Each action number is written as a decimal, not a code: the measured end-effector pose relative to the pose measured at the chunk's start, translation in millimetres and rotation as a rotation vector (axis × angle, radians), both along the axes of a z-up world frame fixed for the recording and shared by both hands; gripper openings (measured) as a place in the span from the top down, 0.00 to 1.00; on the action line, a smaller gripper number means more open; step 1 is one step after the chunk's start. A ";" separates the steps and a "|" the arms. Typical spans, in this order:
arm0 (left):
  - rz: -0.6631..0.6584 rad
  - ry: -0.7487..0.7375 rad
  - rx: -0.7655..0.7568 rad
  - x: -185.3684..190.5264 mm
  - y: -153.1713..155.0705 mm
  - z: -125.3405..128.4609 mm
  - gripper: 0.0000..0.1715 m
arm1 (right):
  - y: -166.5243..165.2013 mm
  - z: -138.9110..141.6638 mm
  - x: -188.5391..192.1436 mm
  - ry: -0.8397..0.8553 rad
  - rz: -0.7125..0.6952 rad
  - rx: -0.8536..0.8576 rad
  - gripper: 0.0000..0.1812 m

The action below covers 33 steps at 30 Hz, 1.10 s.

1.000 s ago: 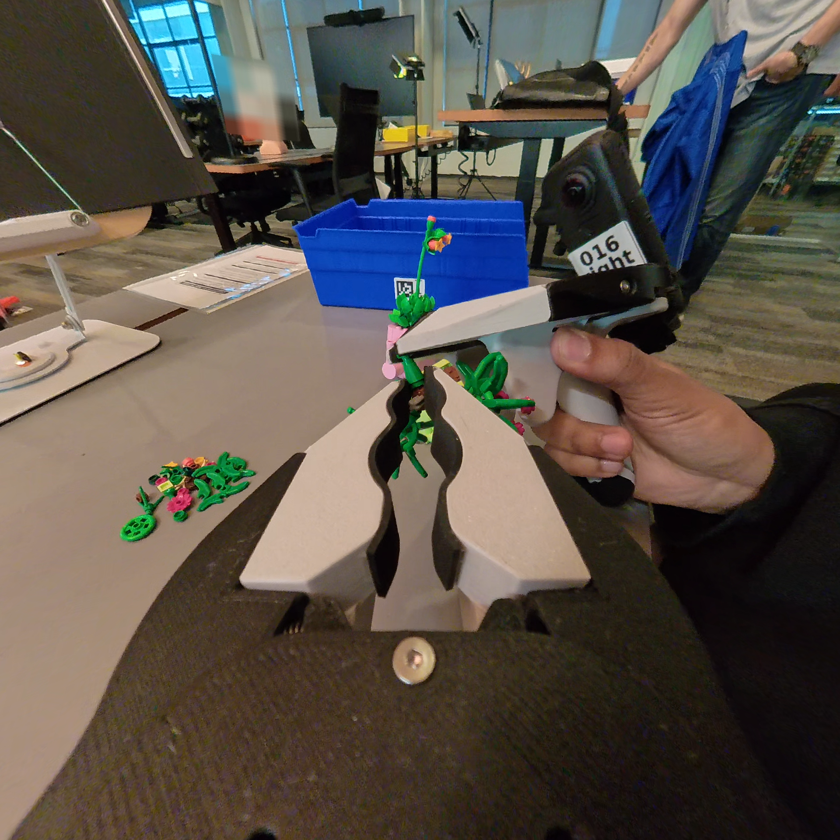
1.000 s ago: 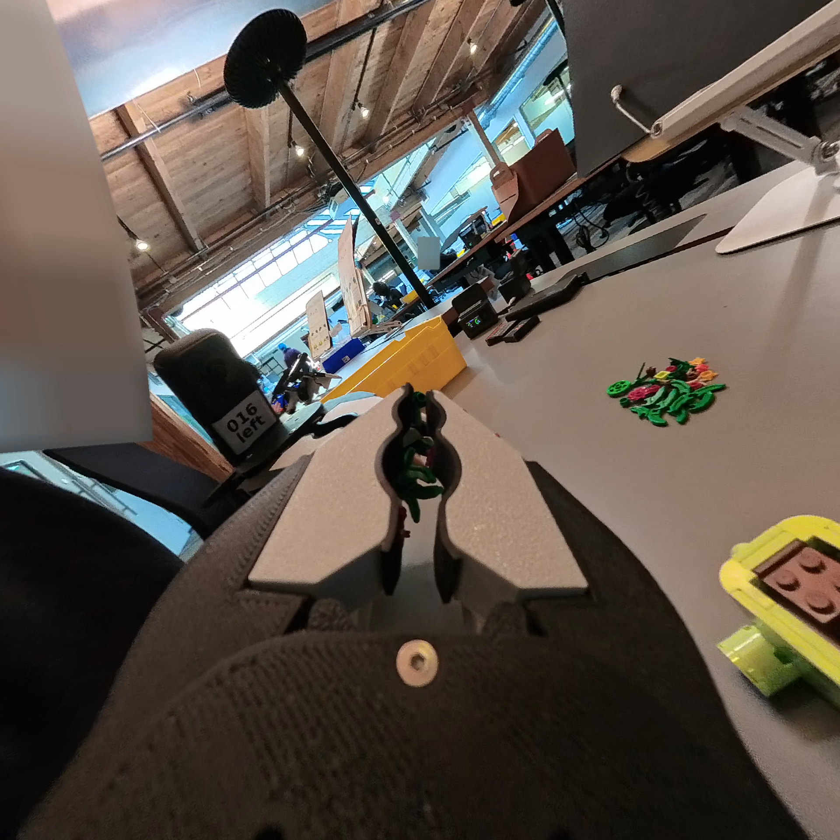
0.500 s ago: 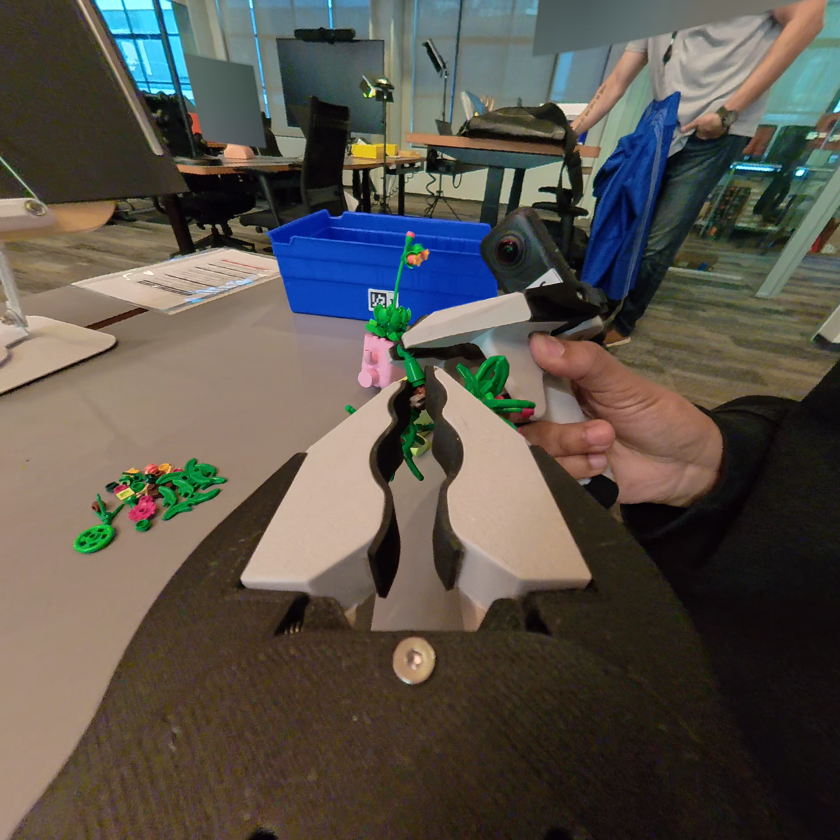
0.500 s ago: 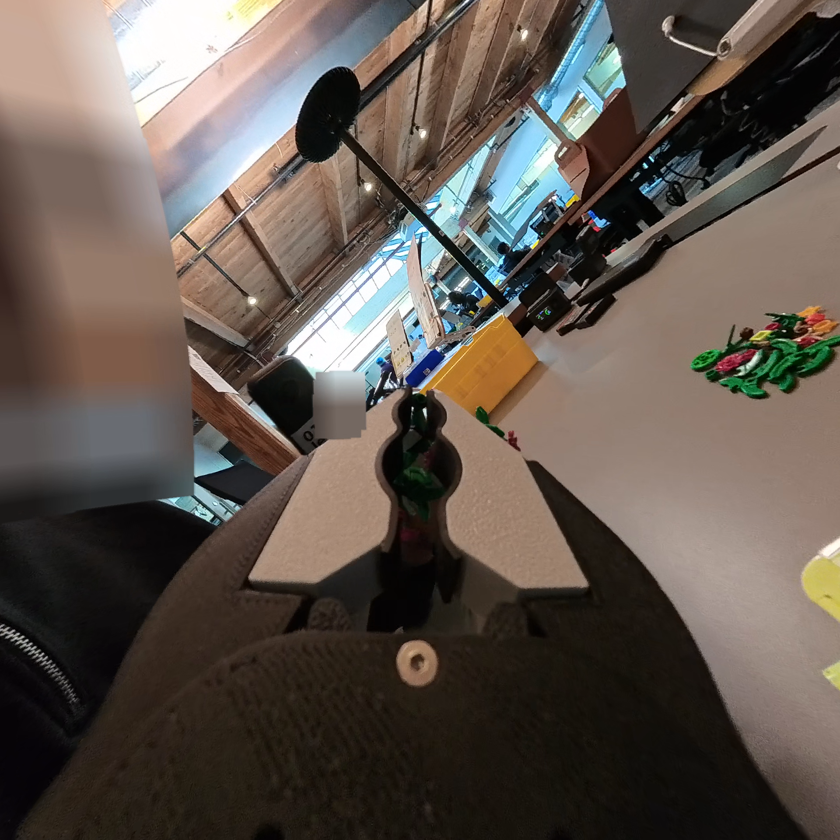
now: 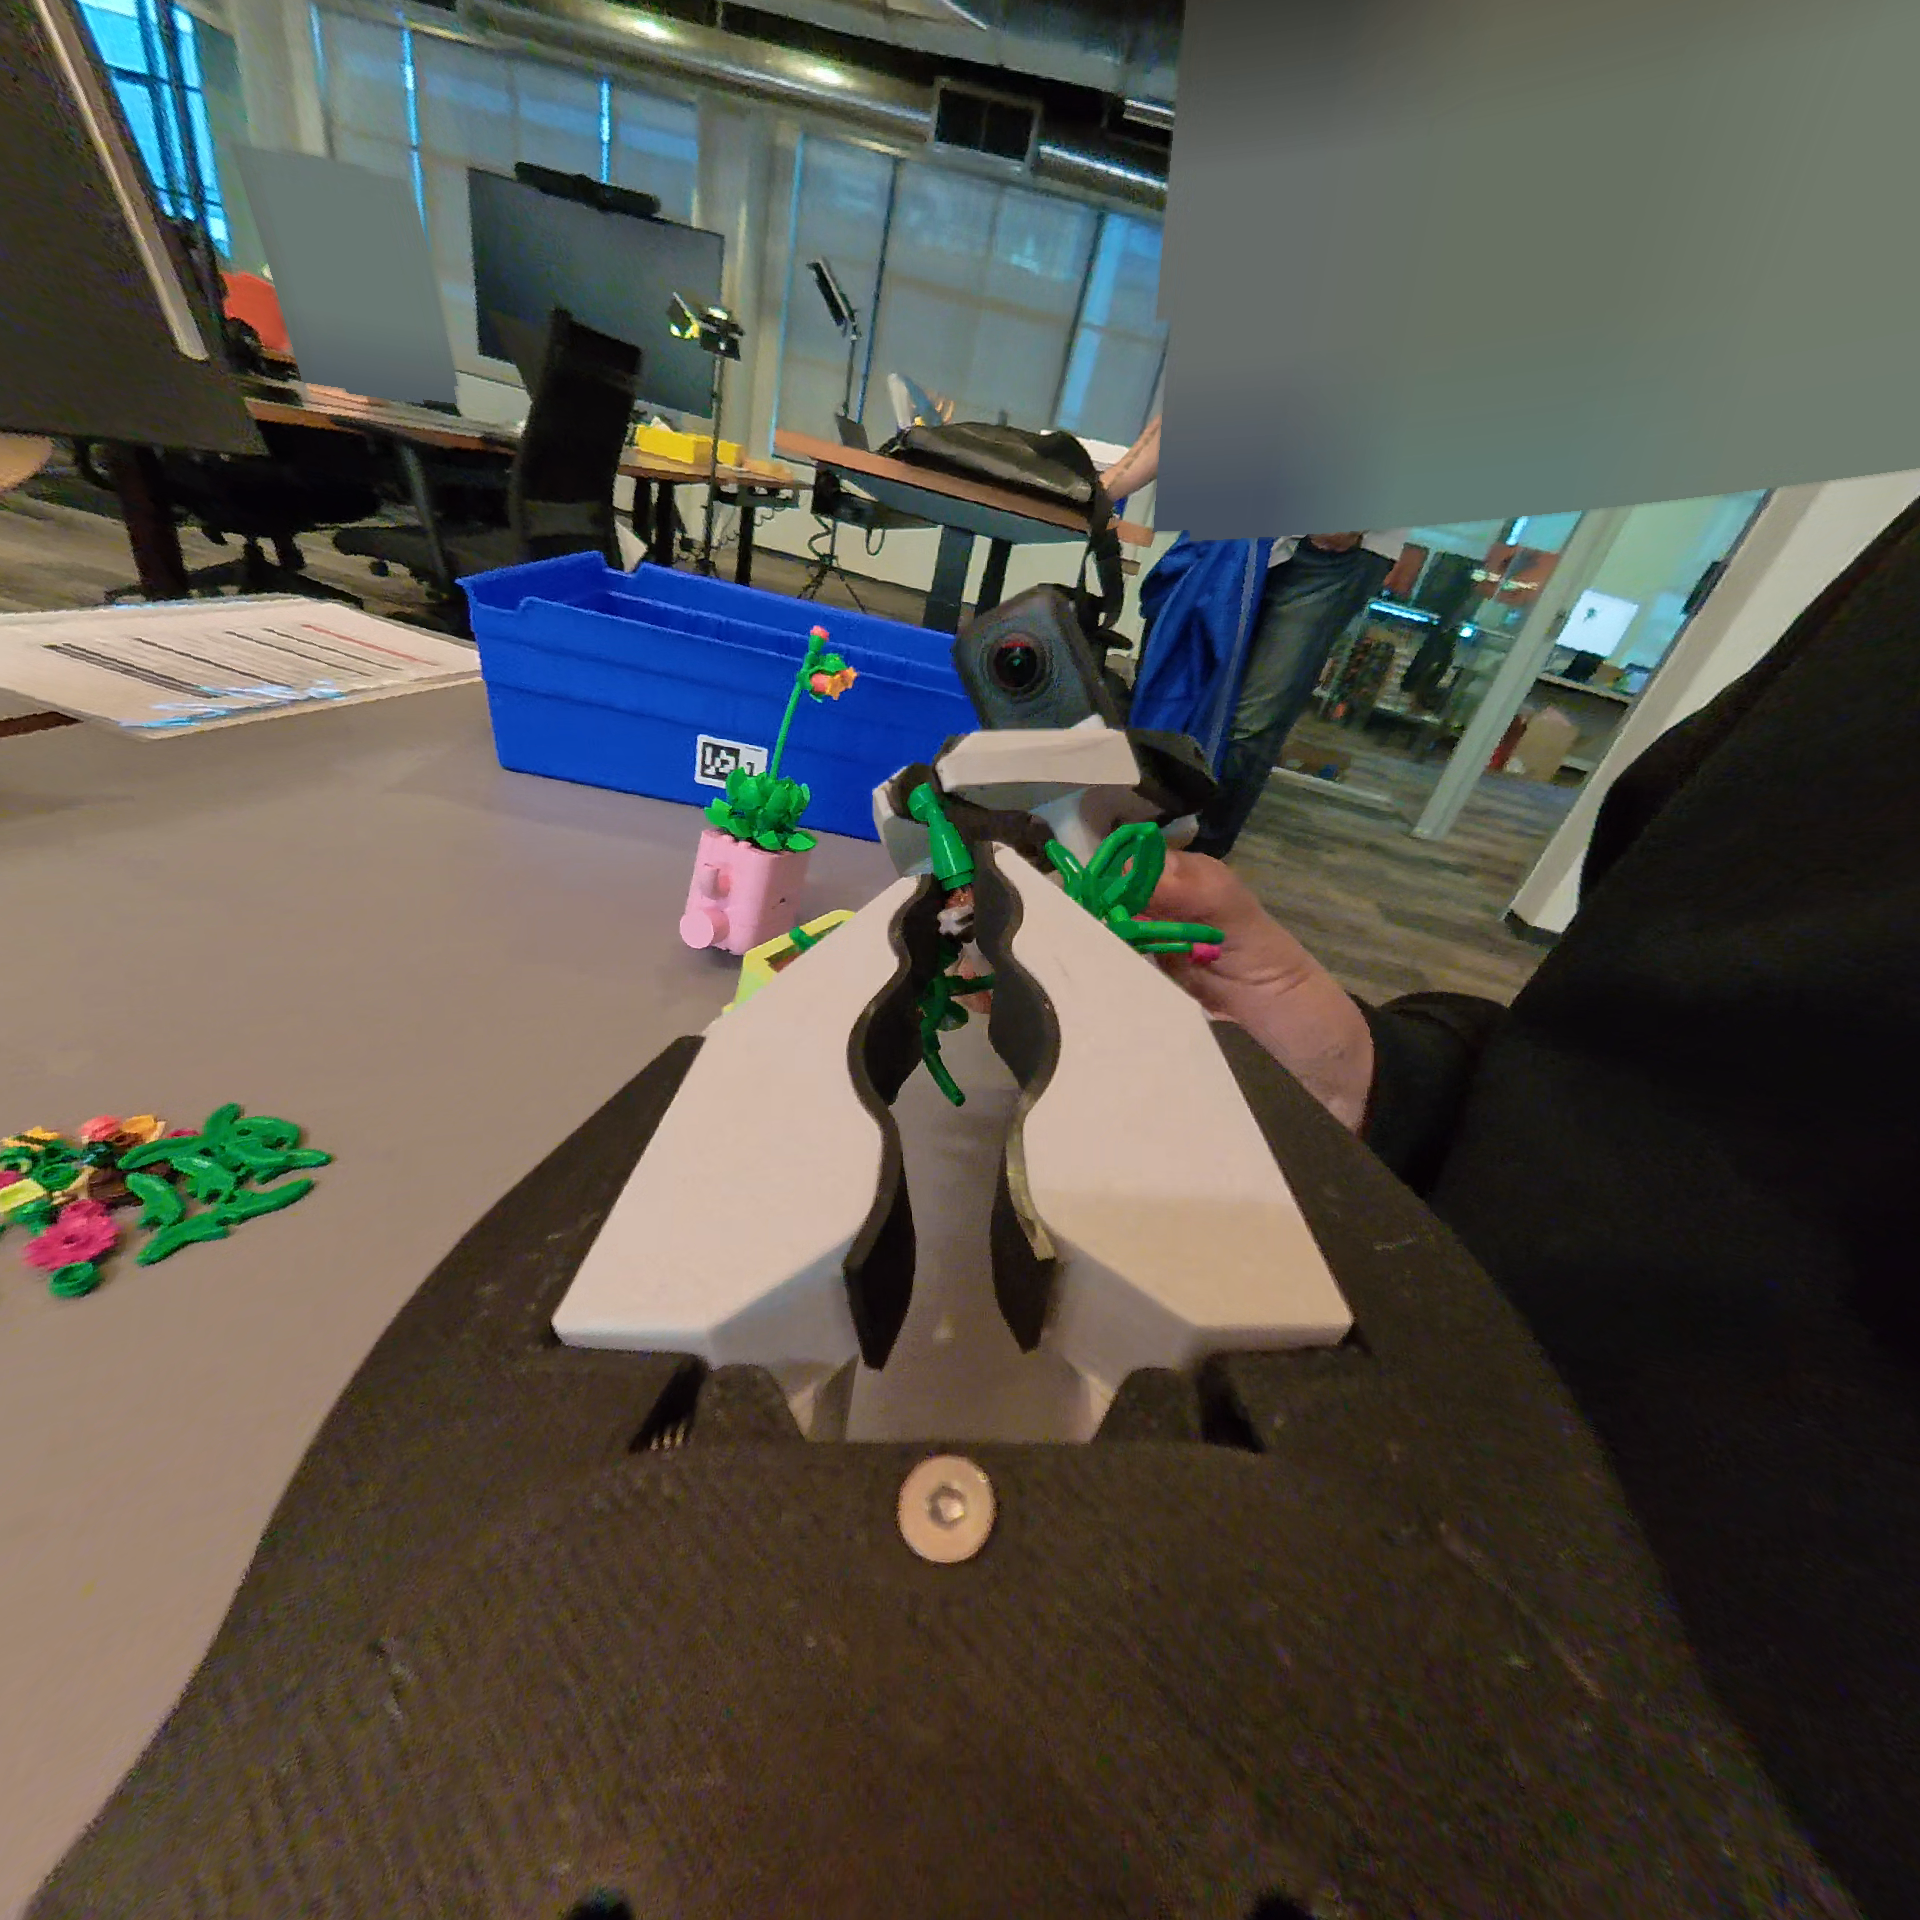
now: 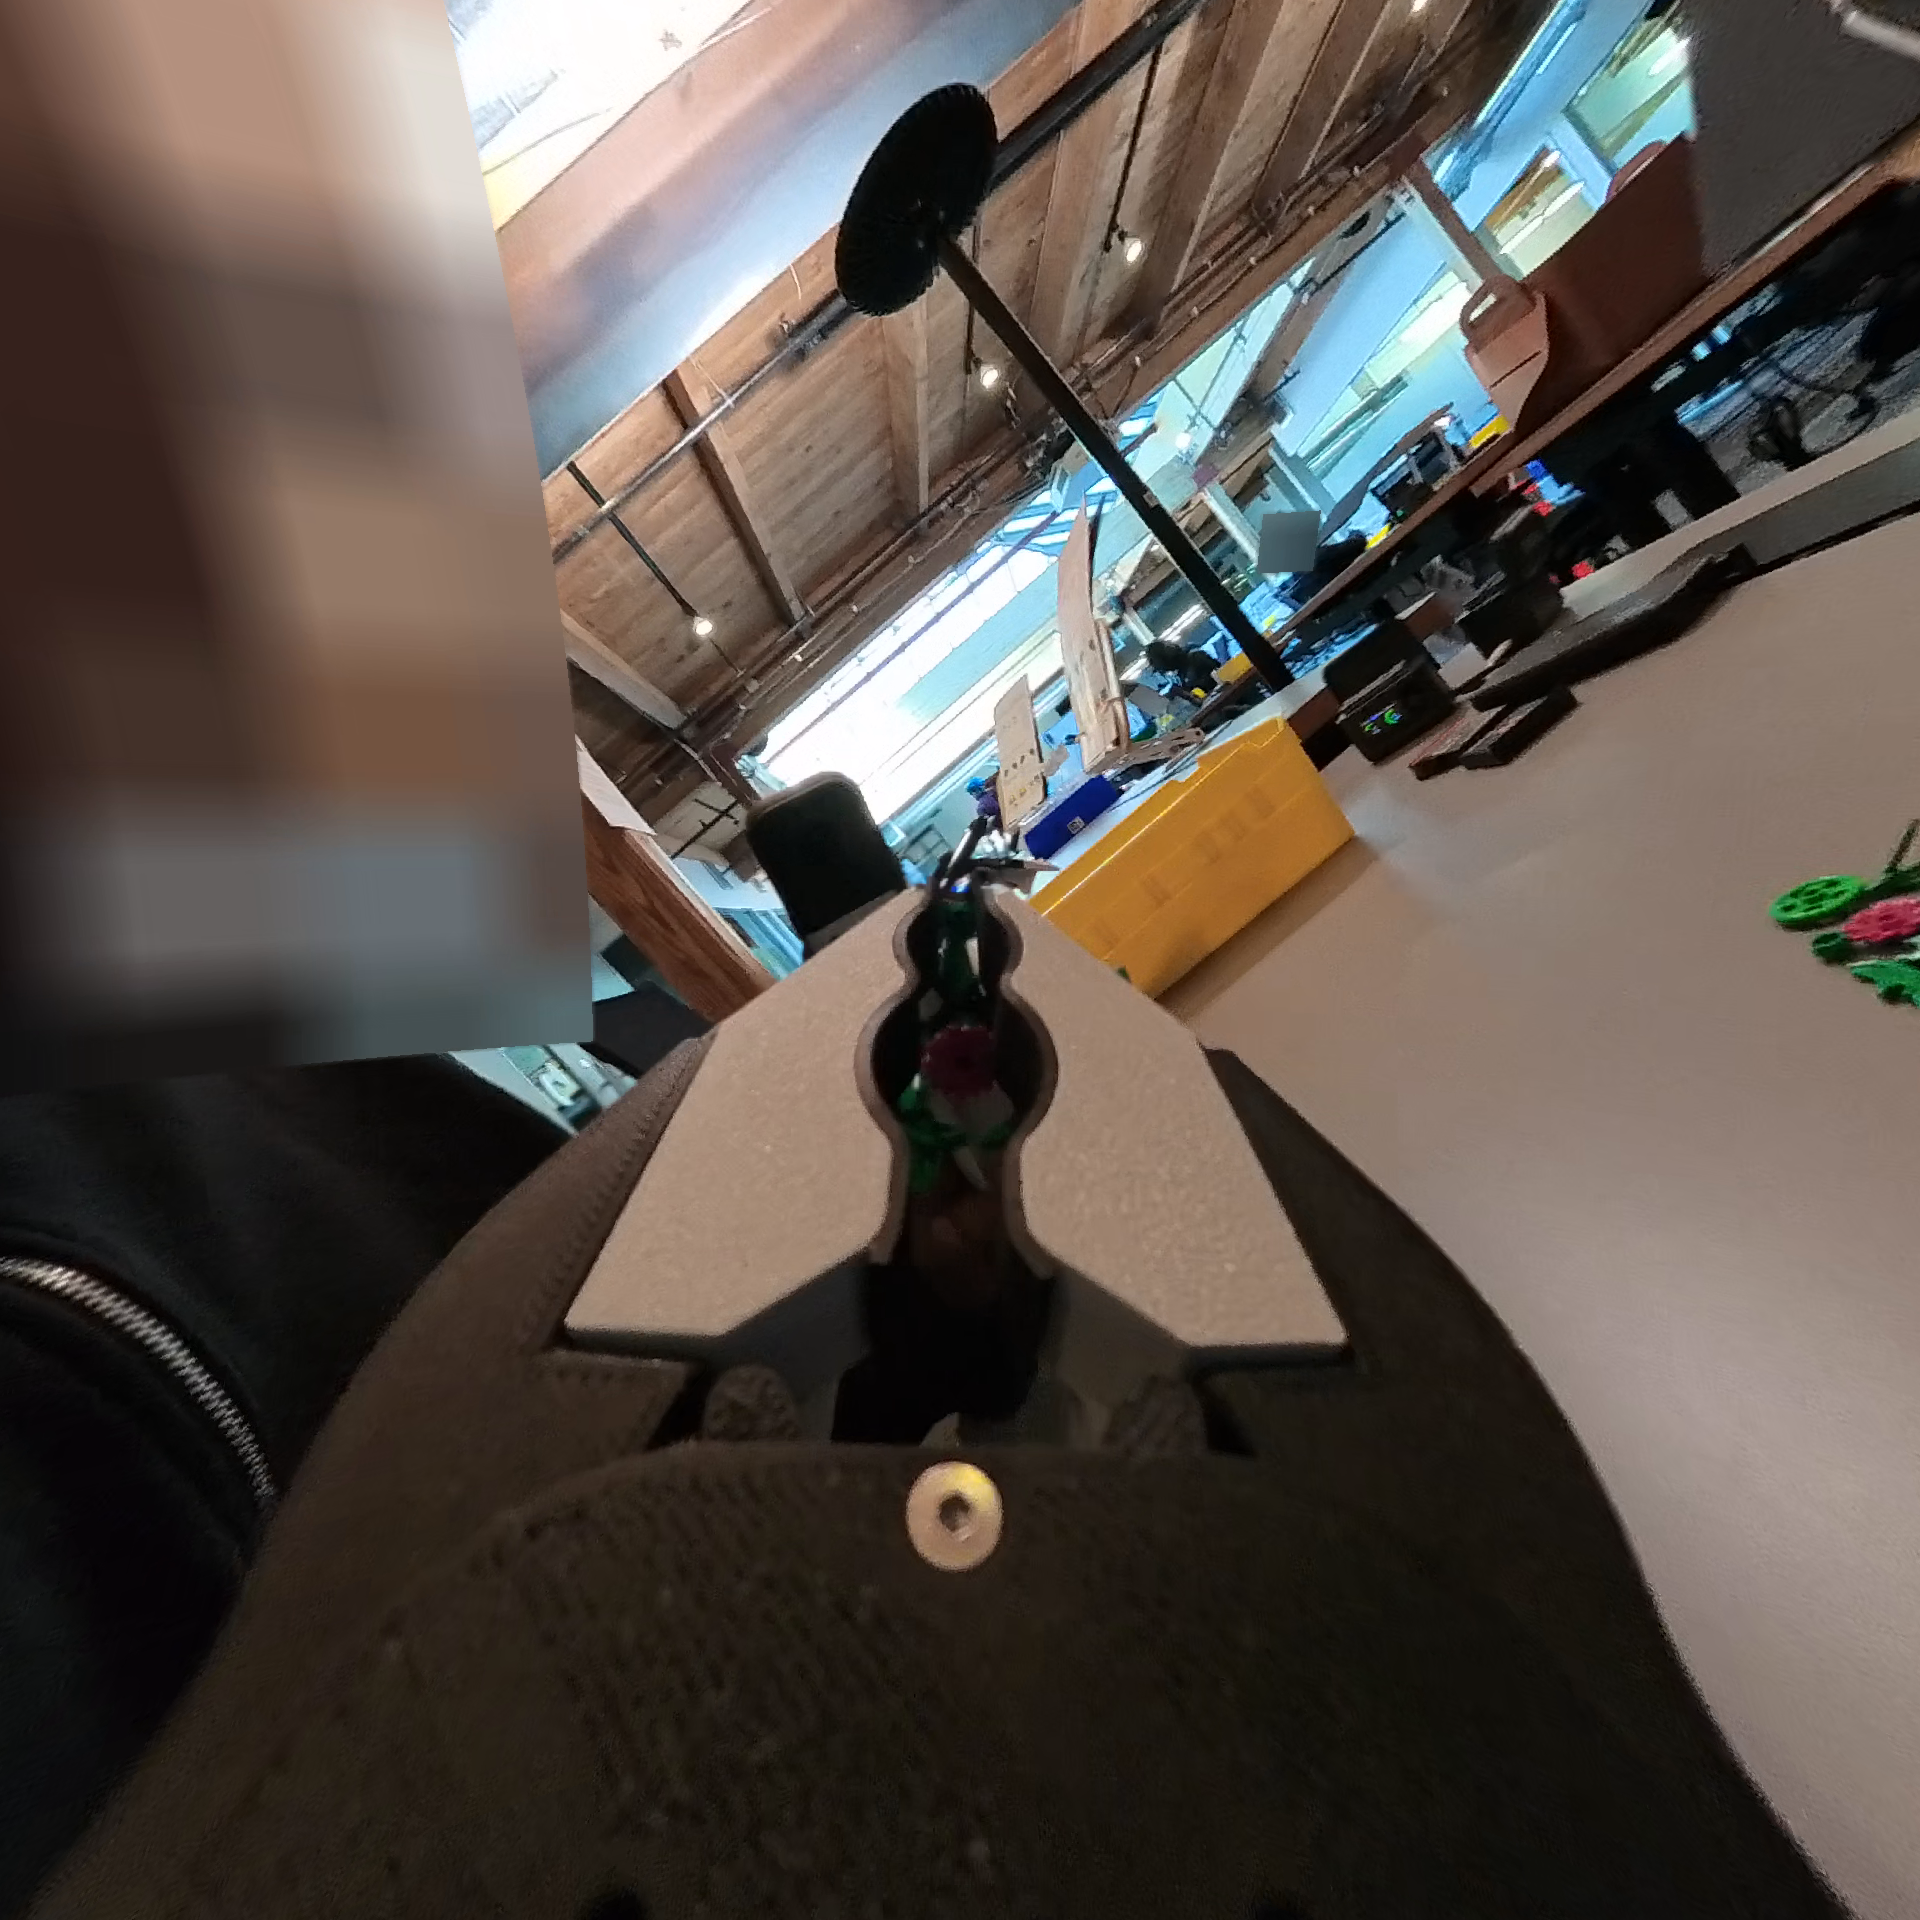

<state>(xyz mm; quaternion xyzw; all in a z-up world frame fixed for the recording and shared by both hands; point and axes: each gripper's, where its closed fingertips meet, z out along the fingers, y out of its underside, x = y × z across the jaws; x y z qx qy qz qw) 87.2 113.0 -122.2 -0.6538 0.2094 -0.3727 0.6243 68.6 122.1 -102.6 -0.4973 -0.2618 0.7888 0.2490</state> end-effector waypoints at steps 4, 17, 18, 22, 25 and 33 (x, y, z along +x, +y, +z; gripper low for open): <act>0.033 0.012 -0.001 -7.3 3.1 -3.7 0.98 | 20.7 9.5 14.4 0.006 -0.114 0.047 0.98; 0.048 0.064 -0.003 -3.9 4.6 -9.4 0.97 | -0.4 -11.2 2.1 -0.145 0.047 0.091 0.89; 0.045 0.069 -0.003 -3.0 4.3 -10.1 0.97 | -1.1 -12.1 1.6 -0.144 0.059 0.081 0.90; 0.031 0.072 -0.002 1.5 2.8 -10.6 0.97 | -5.8 -15.9 -0.3 -0.160 0.085 0.092 0.98; 0.033 0.054 -0.002 5.2 3.2 -7.0 0.97 | -3.7 -11.9 3.1 -0.150 0.044 0.114 0.98; 0.065 0.031 -0.008 5.7 5.9 -1.0 0.97 | 2.0 -3.3 3.3 -0.067 -0.006 -0.033 0.99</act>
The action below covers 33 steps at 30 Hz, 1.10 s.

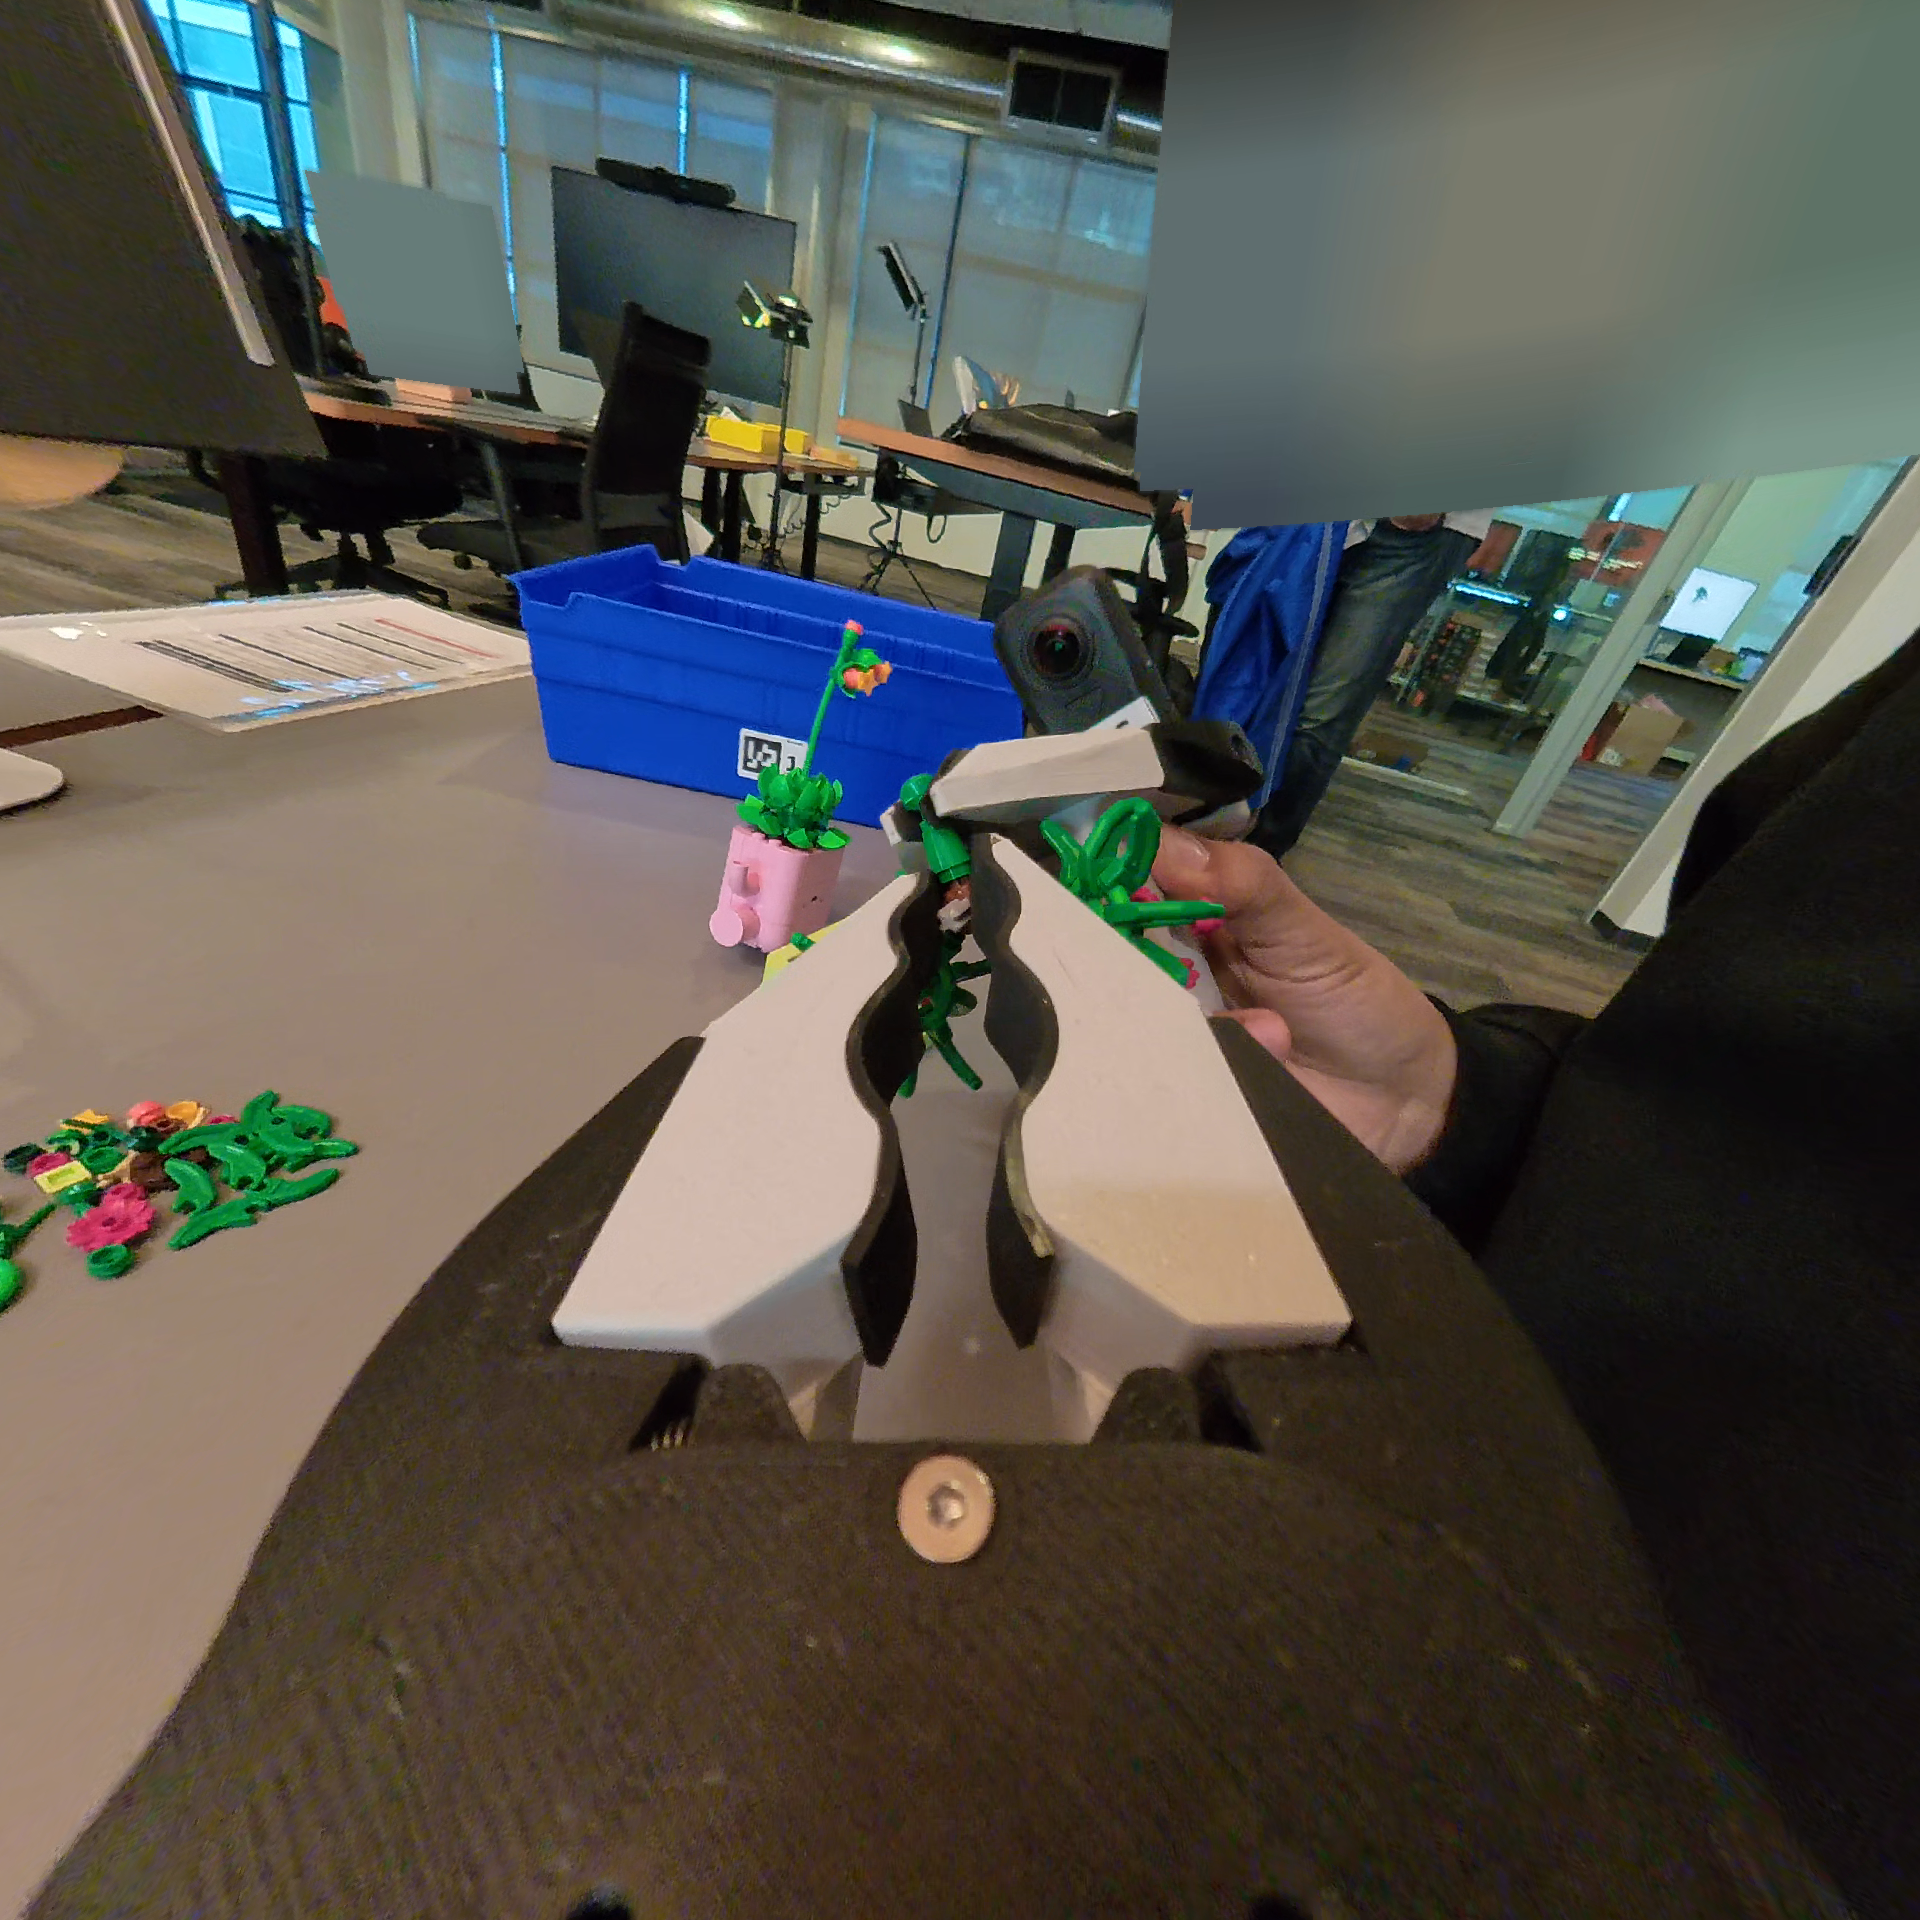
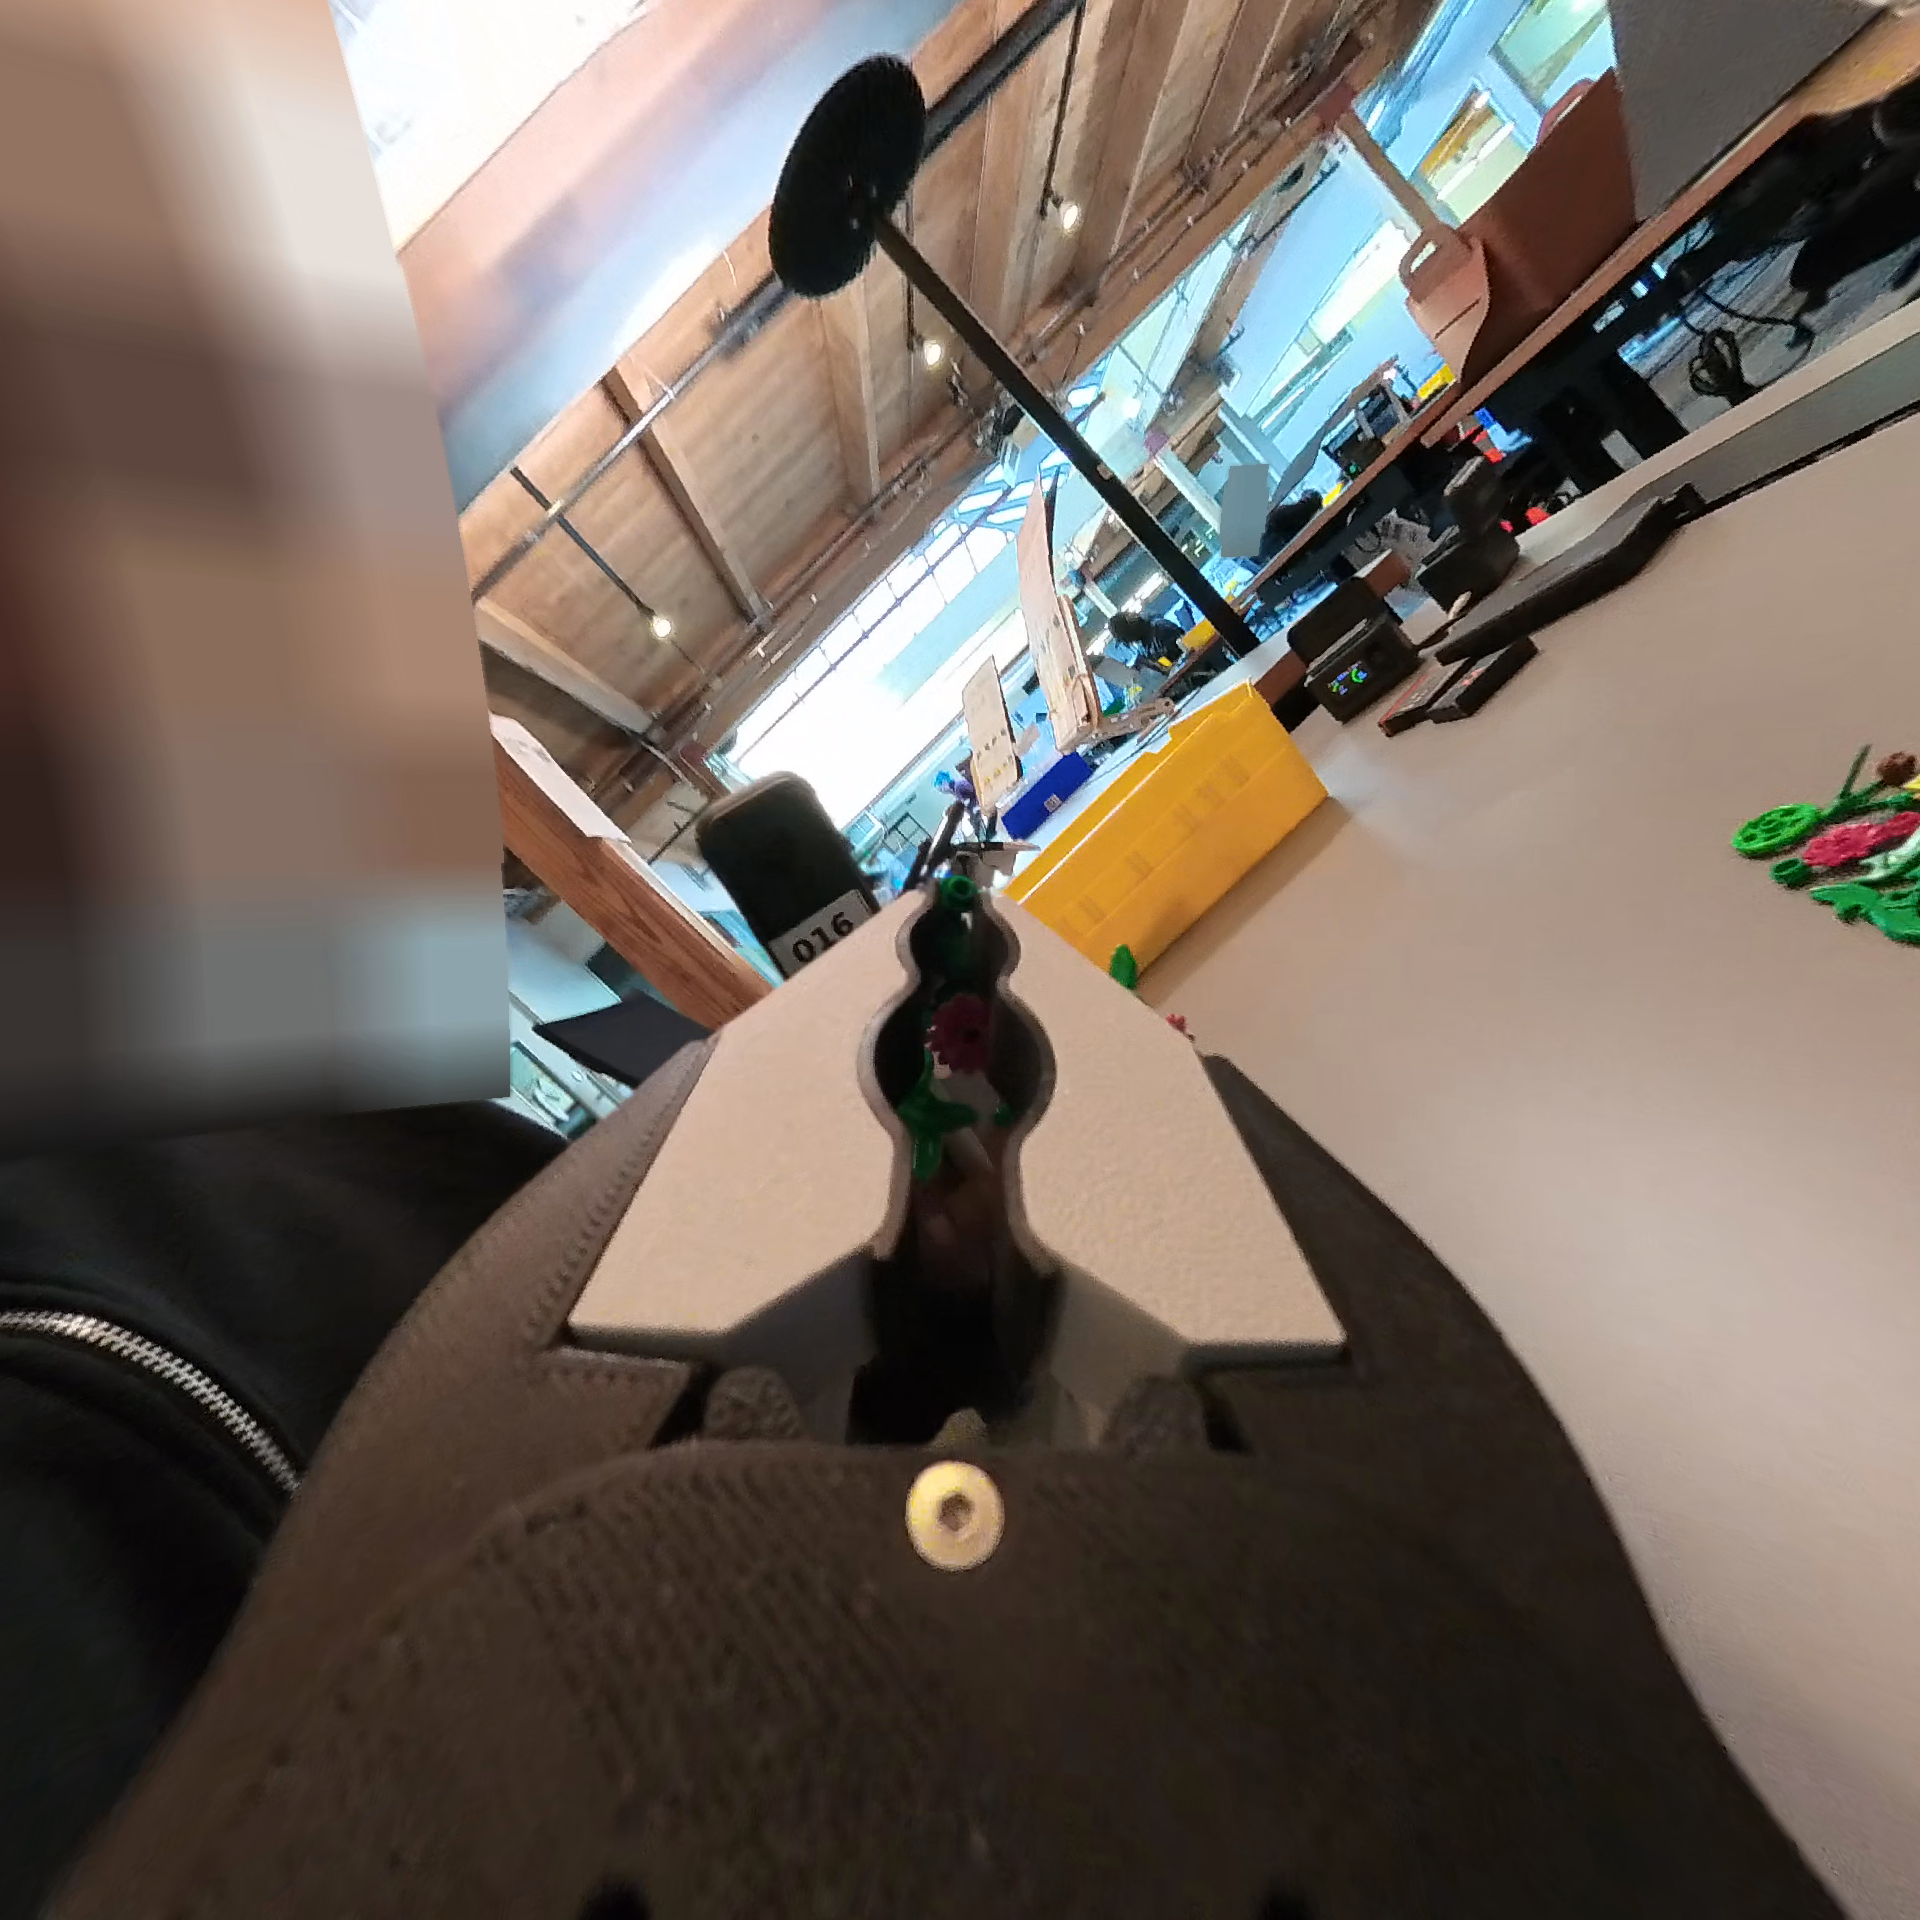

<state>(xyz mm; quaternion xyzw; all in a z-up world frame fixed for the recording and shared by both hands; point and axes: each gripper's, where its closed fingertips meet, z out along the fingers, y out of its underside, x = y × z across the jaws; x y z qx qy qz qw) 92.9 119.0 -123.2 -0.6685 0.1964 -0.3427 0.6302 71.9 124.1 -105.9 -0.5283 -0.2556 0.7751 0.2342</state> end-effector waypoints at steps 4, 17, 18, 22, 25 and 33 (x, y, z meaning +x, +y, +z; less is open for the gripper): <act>-0.016 -0.016 -0.002 -0.2 -1.9 3.0 0.97 | -0.3 2.7 -0.4 0.025 -0.007 -0.035 0.99; -0.023 -0.112 0.030 -7.9 -5.2 6.8 0.89 | 9.3 6.9 4.0 0.010 -0.083 0.034 0.99; -0.024 -0.110 0.025 -8.3 -4.8 5.4 0.89 | 12.8 6.6 6.3 0.011 -0.089 0.027 0.99; -0.039 -0.123 0.003 -4.9 -3.4 1.6 0.89 | 14.6 2.8 6.8 0.006 -0.078 0.017 0.99; -0.051 -0.148 -0.008 -2.7 -3.6 1.8 0.90 | 12.2 0.6 5.0 0.005 -0.055 0.007 0.99; -0.070 -0.190 -0.044 -5.8 -2.2 0.8 0.97 | 6.0 -1.7 1.0 0.004 0.000 -0.006 0.98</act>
